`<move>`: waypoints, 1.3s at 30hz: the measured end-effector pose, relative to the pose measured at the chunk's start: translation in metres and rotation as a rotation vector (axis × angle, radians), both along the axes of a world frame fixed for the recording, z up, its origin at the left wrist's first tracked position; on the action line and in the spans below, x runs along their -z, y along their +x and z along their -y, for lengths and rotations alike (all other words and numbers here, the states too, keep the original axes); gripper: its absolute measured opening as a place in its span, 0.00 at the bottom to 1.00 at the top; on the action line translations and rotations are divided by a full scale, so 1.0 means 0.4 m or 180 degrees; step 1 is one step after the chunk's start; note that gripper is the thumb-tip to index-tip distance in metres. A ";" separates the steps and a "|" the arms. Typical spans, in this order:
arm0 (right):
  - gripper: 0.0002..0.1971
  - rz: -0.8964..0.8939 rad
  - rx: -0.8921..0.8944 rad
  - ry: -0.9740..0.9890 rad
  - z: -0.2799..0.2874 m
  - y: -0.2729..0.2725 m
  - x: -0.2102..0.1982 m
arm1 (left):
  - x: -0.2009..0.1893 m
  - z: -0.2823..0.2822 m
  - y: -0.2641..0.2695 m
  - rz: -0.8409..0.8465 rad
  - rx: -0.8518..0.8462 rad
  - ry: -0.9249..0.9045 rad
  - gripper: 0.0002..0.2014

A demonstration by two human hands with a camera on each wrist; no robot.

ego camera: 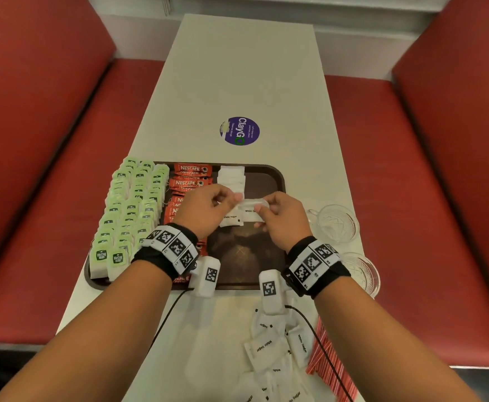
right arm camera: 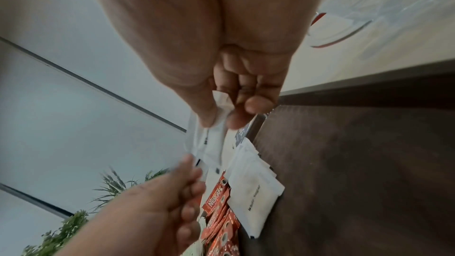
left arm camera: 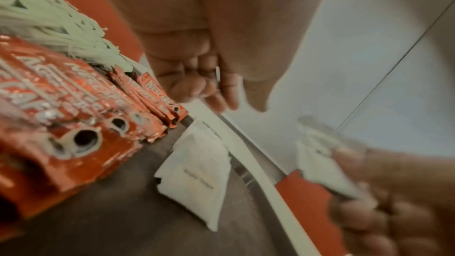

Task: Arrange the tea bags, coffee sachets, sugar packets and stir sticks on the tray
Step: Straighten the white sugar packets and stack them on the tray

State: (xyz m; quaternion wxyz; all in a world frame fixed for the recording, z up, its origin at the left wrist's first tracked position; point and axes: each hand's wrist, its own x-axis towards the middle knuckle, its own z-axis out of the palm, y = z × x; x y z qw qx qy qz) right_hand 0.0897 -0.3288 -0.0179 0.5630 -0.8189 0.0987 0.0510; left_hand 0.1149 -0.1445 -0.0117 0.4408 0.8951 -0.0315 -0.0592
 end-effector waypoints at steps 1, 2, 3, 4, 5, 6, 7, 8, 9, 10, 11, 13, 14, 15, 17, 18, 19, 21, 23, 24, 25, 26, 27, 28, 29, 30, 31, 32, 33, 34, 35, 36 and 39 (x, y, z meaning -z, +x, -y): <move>0.03 -0.0023 -0.0036 0.0037 -0.007 0.001 -0.003 | -0.001 0.000 -0.006 -0.0027 0.0149 -0.0091 0.11; 0.04 -0.0048 -0.0094 0.0071 -0.015 0.001 -0.007 | 0.003 -0.002 -0.009 -0.0019 0.0252 -0.0093 0.10; 0.05 -0.0084 -0.0161 0.0116 -0.023 0.002 -0.007 | 0.008 -0.005 -0.010 0.0005 0.0289 -0.0063 0.09; 0.05 -0.0127 -0.0234 0.0106 -0.029 0.004 -0.006 | 0.013 -0.008 -0.008 0.0017 0.0275 -0.0028 0.08; 0.06 -0.0177 -0.0295 0.0041 -0.033 0.007 -0.001 | 0.016 -0.011 -0.005 0.0017 0.0245 0.0030 0.07; 0.06 -0.0229 -0.0346 -0.0111 -0.035 0.010 0.007 | 0.018 -0.015 -0.002 -0.0005 0.0219 0.0127 0.06; 0.05 -0.0255 -0.0380 -0.0285 -0.036 0.014 0.019 | 0.022 -0.019 0.003 -0.0056 0.0199 0.0264 0.05; 0.05 -0.0291 -0.0417 -0.0488 -0.035 0.017 0.028 | 0.026 -0.023 0.006 -0.0147 0.0190 0.0449 0.05; 0.07 -0.0334 -0.0456 -0.0662 -0.034 0.019 0.040 | 0.030 -0.026 0.008 -0.0273 0.0208 0.0657 0.05; 0.11 -0.0422 -0.0513 -0.0846 -0.032 0.020 0.044 | 0.035 -0.026 0.010 -0.0406 0.0233 0.0835 0.05; 0.14 -0.0509 -0.0605 -0.1026 -0.030 0.021 0.050 | 0.041 -0.024 0.012 -0.0504 0.0238 0.0950 0.05; 0.18 -0.0620 -0.0861 -0.1353 -0.029 0.020 0.051 | 0.053 -0.018 0.019 -0.0580 0.0154 0.1092 0.05; 0.18 -0.0645 -0.0987 -0.1463 -0.030 0.019 0.049 | 0.058 -0.014 0.022 -0.0572 0.0091 0.1164 0.06; 0.17 -0.0643 -0.1092 -0.1522 -0.030 0.018 0.051 | 0.061 -0.011 0.024 -0.0551 0.0034 0.1242 0.06; 0.17 -0.0685 -0.1230 -0.1557 -0.033 0.016 0.057 | 0.069 -0.012 0.026 -0.0491 -0.0052 0.1357 0.08; 0.16 -0.0716 -0.1261 -0.1560 -0.034 0.016 0.060 | 0.073 -0.014 0.026 -0.0454 -0.0095 0.1389 0.11; 0.16 -0.0716 -0.1285 -0.1557 -0.036 0.017 0.066 | 0.075 -0.016 0.024 -0.0443 -0.0124 0.1418 0.14; 0.14 -0.0745 -0.1362 -0.1593 -0.040 0.023 0.072 | 0.074 -0.015 0.013 -0.0447 -0.0089 0.1551 0.23; 0.11 -0.0741 -0.1417 -0.1599 -0.045 0.029 0.075 | 0.071 -0.008 0.001 -0.0449 0.0034 0.1826 0.29; 0.11 -0.0738 -0.1434 -0.1574 -0.049 0.031 0.073 | 0.068 -0.003 -0.003 -0.0452 0.0079 0.1944 0.30; 0.11 -0.0733 -0.1449 -0.1541 -0.052 0.034 0.072 | 0.066 0.001 -0.005 -0.0453 0.0101 0.2013 0.30; 0.11 -0.0732 -0.1462 -0.1531 -0.056 0.036 0.071 | 0.064 0.003 -0.004 -0.0437 0.0106 0.2037 0.29; 0.08 -0.0723 -0.1470 -0.1559 -0.059 0.040 0.074 | 0.065 0.004 0.000 -0.0413 0.0109 0.2048 0.29; 0.06 -0.0726 -0.1480 -0.1618 -0.062 0.043 0.075 | 0.068 0.005 0.004 -0.0387 0.0112 0.2046 0.28; 0.05 -0.0736 -0.1490 -0.1662 -0.065 0.047 0.078 | 0.070 0.006 0.009 -0.0373 0.0120 0.2040 0.28; 0.07 -0.0744 -0.1508 -0.1702 -0.068 0.050 0.079 | 0.072 0.007 0.012 -0.0356 0.0134 0.2030 0.27; 0.08 -0.0753 -0.1525 -0.1721 -0.071 0.053 0.081 | 0.074 0.008 0.016 -0.0343 0.0149 0.2037 0.27; 0.10 -0.0750 -0.1545 -0.1742 -0.073 0.056 0.082 | 0.075 0.008 0.018 -0.0328 0.0164 0.2054 0.27; 0.11 -0.0755 -0.1562 -0.1768 -0.075 0.056 0.081 | 0.076 0.009 0.020 -0.0318 0.0176 0.2077 0.27; 0.11 -0.0757 -0.1573 -0.1784 -0.075 0.057 0.080 | 0.076 0.008 0.022 -0.0298 0.0192 0.2087 0.27; 0.11 -0.0772 -0.1571 -0.1776 -0.075 0.057 0.079 | 0.076 0.008 0.023 -0.0284 0.0208 0.2088 0.27; 0.10 -0.0785 -0.1550 -0.1762 -0.073 0.055 0.079 | 0.073 0.007 0.022 -0.0271 0.0220 0.2074 0.28; 0.11 -0.0770 -0.1420 -0.1796 -0.063 0.037 0.060 | 0.054 0.003 0.008 -0.0126 0.0188 0.1987 0.31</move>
